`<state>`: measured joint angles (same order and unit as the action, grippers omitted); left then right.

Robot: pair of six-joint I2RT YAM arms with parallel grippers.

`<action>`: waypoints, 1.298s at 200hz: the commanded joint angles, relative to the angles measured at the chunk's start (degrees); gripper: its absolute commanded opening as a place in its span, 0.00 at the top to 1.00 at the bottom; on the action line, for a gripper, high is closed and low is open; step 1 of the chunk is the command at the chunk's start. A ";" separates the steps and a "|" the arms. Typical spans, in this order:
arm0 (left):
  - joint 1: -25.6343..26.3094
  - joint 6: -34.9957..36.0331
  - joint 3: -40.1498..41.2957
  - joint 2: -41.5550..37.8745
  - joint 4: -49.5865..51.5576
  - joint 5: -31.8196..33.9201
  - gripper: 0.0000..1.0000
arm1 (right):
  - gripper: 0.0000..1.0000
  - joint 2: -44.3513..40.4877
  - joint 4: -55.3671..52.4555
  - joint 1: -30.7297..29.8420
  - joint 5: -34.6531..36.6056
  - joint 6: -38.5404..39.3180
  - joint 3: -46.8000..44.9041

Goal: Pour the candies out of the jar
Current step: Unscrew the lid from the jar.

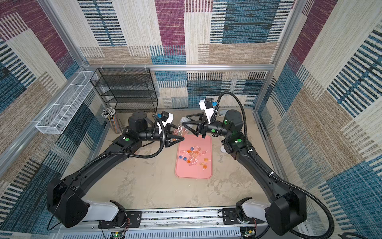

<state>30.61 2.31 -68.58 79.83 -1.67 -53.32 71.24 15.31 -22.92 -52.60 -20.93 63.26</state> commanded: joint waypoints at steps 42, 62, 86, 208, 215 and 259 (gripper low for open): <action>0.18 0.63 -0.20 -0.65 -0.54 3.37 1.00 | 0.42 1.08 -5.09 -0.20 1.62 0.81 1.95; 0.22 1.62 -0.62 -0.07 -0.08 4.12 1.00 | 0.29 1.45 -6.10 -0.20 3.99 0.80 2.89; 0.25 2.11 -0.44 0.32 -0.03 5.76 1.00 | 0.15 1.94 -7.34 -0.11 7.23 -0.07 4.15; 3.93 8.55 2.26 0.15 2.31 33.94 1.00 | 0.11 8.49 -18.38 -0.26 23.32 -10.73 11.03; 3.95 8.54 2.43 0.13 1.91 34.96 1.00 | 0.12 9.13 -18.92 -0.42 23.00 -11.04 11.52; 4.63 9.52 2.31 0.88 1.85 39.18 1.00 | 0.15 11.17 -20.37 -2.21 24.73 -11.76 12.71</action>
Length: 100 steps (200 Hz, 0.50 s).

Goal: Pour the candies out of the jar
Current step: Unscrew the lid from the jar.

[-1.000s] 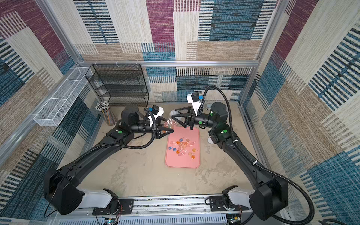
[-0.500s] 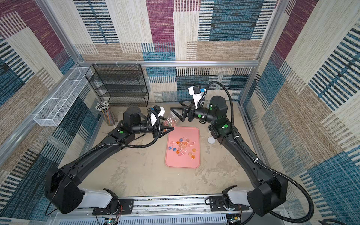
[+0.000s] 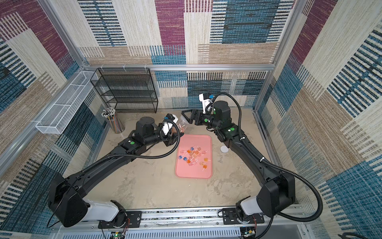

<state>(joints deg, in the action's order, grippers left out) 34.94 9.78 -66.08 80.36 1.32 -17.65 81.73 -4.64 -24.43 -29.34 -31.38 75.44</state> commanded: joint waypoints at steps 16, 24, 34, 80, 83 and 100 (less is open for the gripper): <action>0.39 2.30 -0.56 0.75 -0.73 4.04 1.00 | 0.16 0.97 0.38 -0.97 1.39 -1.80 -0.13; 0.55 2.38 -0.70 0.85 -0.64 4.24 1.00 | 0.18 1.07 0.76 -1.11 1.48 -1.86 -0.34; 0.61 2.51 -0.78 1.04 -0.62 4.53 1.00 | 0.19 1.30 0.63 -1.24 1.73 -1.80 -0.13; 0.75 2.54 -0.71 1.05 -0.79 4.90 1.00 | 0.22 1.32 0.63 -1.50 2.84 -1.50 -0.30; 0.77 2.57 -0.71 1.03 -0.75 4.91 1.00 | 0.22 1.32 0.68 -1.50 2.84 -1.50 -0.36; 0.79 2.60 -0.78 1.12 -0.84 5.04 1.00 | 0.22 1.50 0.65 -1.59 2.65 -1.59 -0.72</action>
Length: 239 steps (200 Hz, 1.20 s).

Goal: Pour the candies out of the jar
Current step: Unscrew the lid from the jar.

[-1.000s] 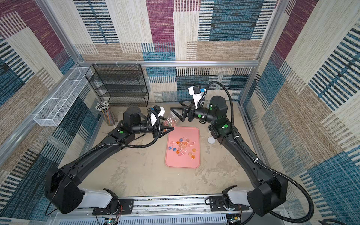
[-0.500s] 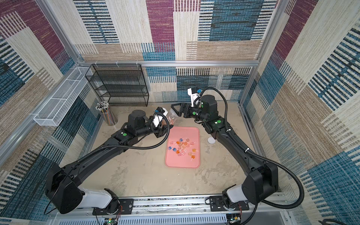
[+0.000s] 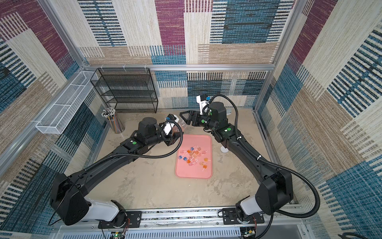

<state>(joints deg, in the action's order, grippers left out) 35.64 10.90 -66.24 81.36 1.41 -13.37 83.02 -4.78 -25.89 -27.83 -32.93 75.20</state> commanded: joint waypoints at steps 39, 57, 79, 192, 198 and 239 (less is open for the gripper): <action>0.10 1.10 -0.49 0.02 -1.21 0.23 1.00 | 0.24 0.70 0.84 -0.47 1.34 0.06 -0.82; 0.10 1.04 -0.40 0.03 -1.18 0.05 1.00 | 0.30 0.65 1.33 -0.55 1.20 -0.12 -1.06; 0.13 0.74 -0.39 -0.06 -1.29 -0.08 1.00 | 0.36 0.48 1.67 -0.64 1.20 -0.21 -1.25; -5.69 -3.49 -4.26 1.27 0.27 -32.81 1.00 | 0.61 -2.48 7.41 2.27 -19.84 12.26 -0.84; -6.12 -3.67 -4.20 1.13 -0.05 -34.78 1.00 | 0.61 -2.97 7.45 2.58 -22.64 13.86 -0.92; -6.81 -3.99 -3.89 0.02 -0.79 -40.16 1.00 | 0.63 -6.75 3.92 3.95 -27.09 22.20 -2.76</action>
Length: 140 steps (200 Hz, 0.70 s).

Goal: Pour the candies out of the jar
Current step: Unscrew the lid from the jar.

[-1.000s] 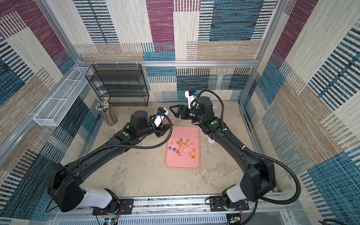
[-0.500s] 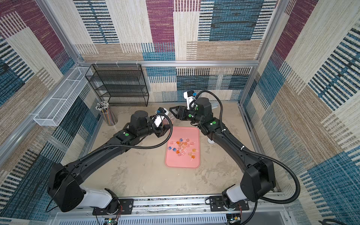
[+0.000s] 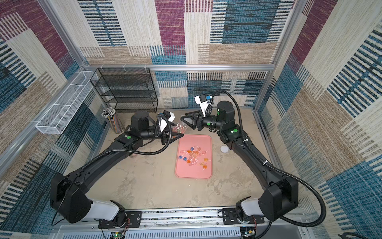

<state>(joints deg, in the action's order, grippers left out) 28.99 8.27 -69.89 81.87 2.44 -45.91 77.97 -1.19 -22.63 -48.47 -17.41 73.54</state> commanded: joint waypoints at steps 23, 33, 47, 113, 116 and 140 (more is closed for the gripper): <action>-0.16 -2.39 -0.50 0.00 -2.44 -9.25 1.00 | 0.63 -2.61 2.80 1.10 -6.39 5.61 -2.86; -0.19 -2.64 -0.64 0.26 -2.48 -9.65 1.00 | 0.63 -2.49 3.29 1.23 -6.29 5.34 -2.87; -0.17 -2.83 -0.72 0.49 -2.44 -9.90 1.00 | 0.62 -2.20 3.74 1.41 -6.12 5.04 -2.61; -0.17 -0.99 -0.58 0.92 0.66 -6.88 1.00 | 0.62 -1.03 0.78 2.77 -5.54 5.27 1.67; -0.17 -0.90 -0.59 1.00 0.78 -6.81 1.00 | 0.61 -1.07 0.57 2.77 -5.40 5.40 1.82; -0.17 -0.08 -1.26 1.84 2.43 -5.88 1.00 | 0.62 -0.83 -1.73 2.86 -4.41 6.54 3.28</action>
<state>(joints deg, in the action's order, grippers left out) 28.91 6.44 -70.30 83.15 3.92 -52.29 76.93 -1.04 -19.81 -53.89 -12.32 75.59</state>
